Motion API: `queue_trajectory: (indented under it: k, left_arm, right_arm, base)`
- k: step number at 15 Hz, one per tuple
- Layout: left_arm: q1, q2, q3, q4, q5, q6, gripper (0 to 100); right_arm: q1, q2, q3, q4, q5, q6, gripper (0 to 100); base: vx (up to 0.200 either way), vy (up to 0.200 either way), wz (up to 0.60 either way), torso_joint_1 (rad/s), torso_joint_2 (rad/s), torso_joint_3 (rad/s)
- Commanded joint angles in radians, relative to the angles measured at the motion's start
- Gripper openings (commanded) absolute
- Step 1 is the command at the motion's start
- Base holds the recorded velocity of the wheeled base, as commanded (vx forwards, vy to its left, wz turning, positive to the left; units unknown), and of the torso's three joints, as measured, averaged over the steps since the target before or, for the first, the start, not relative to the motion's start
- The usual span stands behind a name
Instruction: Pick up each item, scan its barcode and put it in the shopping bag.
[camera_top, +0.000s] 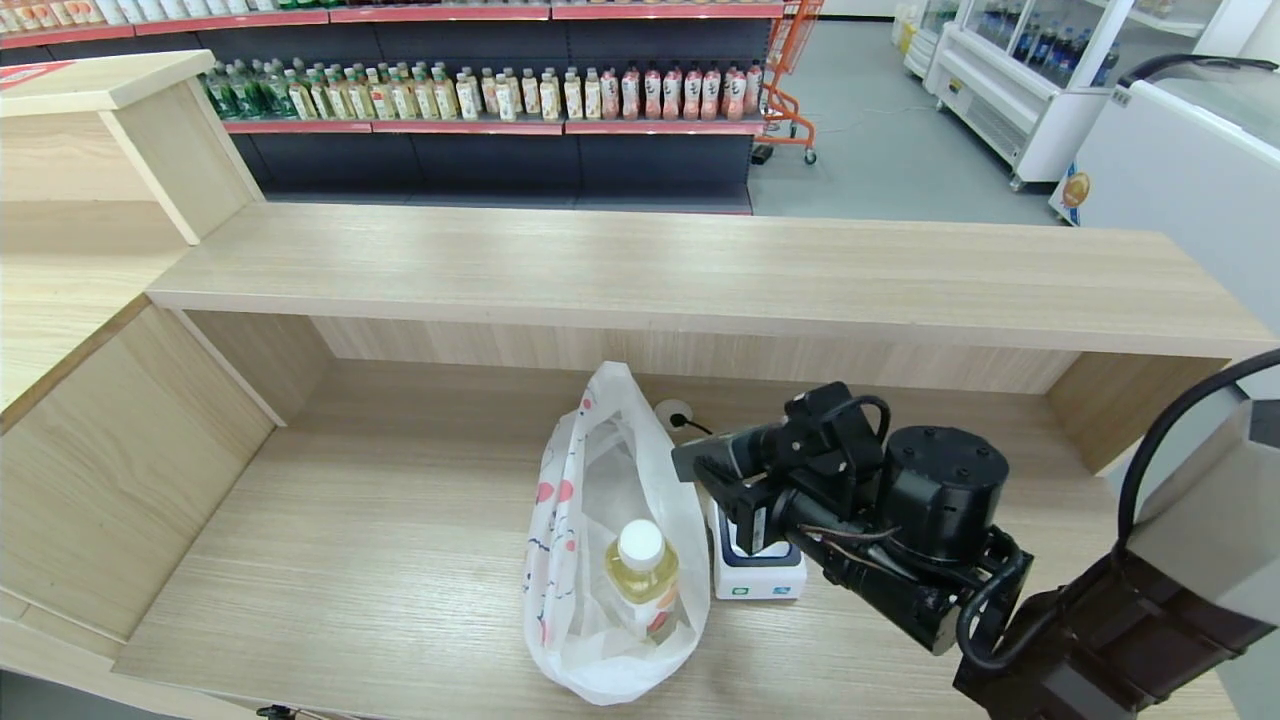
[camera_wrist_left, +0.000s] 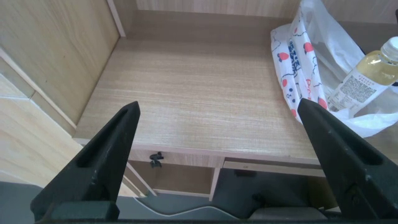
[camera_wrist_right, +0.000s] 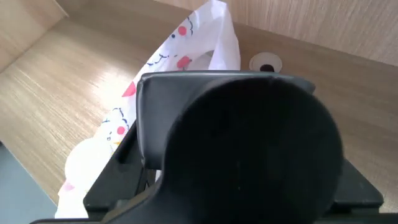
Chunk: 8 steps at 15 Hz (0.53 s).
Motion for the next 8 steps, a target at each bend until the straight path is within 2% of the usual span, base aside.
queue_trajectory:
  k: [1,8]
  left_arm:
    - [0.0,0.0,0.0,0.0,0.0,0.0,100]
    - [0.0,0.0,0.0,0.0,0.0,0.001,100]
  right_arm:
    - [0.003,0.032,-0.001,-0.002,-0.003,-0.01,0]
    - [0.004,0.024,0.006,-0.003,-0.022,-0.016,0]
  base:
    - [0.0,0.0,0.0,0.0,0.0,0.0]
    - [0.0,0.0,0.0,0.0,0.0,0.0]
